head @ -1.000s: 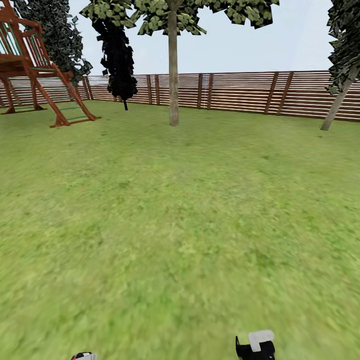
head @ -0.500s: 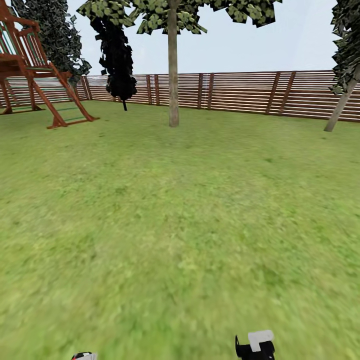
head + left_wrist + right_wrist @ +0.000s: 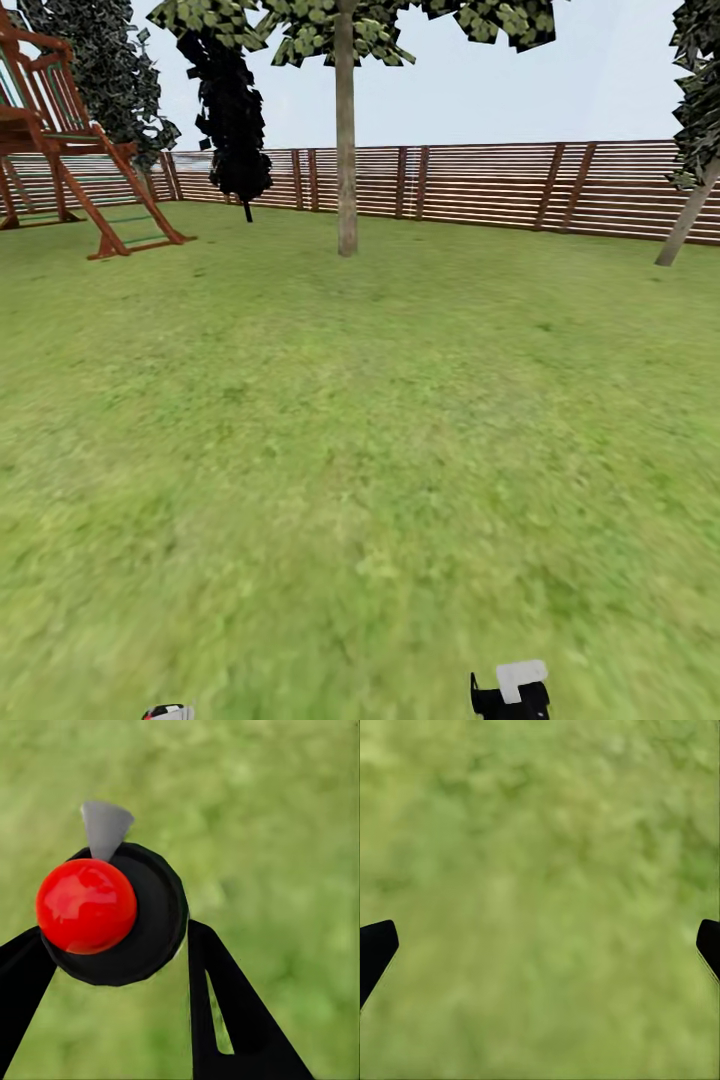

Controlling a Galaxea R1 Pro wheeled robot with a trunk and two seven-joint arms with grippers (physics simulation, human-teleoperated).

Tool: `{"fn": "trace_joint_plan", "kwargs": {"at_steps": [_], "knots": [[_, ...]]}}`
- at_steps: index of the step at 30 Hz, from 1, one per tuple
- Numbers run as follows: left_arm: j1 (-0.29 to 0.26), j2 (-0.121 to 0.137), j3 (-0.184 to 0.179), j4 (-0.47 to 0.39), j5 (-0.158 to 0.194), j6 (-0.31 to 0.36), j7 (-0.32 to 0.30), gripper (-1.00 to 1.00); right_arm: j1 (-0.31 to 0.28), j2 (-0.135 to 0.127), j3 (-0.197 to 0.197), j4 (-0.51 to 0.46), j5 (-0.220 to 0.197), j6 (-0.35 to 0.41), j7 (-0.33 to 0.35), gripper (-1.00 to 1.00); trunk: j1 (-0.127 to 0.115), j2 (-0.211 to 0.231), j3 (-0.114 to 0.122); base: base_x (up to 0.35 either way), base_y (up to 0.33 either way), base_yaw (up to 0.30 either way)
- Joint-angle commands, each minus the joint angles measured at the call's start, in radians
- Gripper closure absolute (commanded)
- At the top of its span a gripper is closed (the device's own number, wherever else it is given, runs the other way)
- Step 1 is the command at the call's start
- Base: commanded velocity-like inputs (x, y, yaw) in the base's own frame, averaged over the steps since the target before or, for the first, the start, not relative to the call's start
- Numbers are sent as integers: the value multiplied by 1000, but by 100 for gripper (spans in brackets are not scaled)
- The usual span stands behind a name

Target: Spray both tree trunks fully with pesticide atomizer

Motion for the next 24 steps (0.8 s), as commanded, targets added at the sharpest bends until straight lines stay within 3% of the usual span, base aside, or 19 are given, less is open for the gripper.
{"fn": "trace_joint_plan", "kwargs": {"at_steps": [1,24], "knots": [[-1,0,-3,1,8,-3,0,100,-1,0,3,1,10,1,-11,-100,0,0,-1,339,0,0],[-1,0,-3,1,8,-3,-1,100,-1,0,3,1,10,1,-10,-100,0,0,-1,339,0,0]]}}
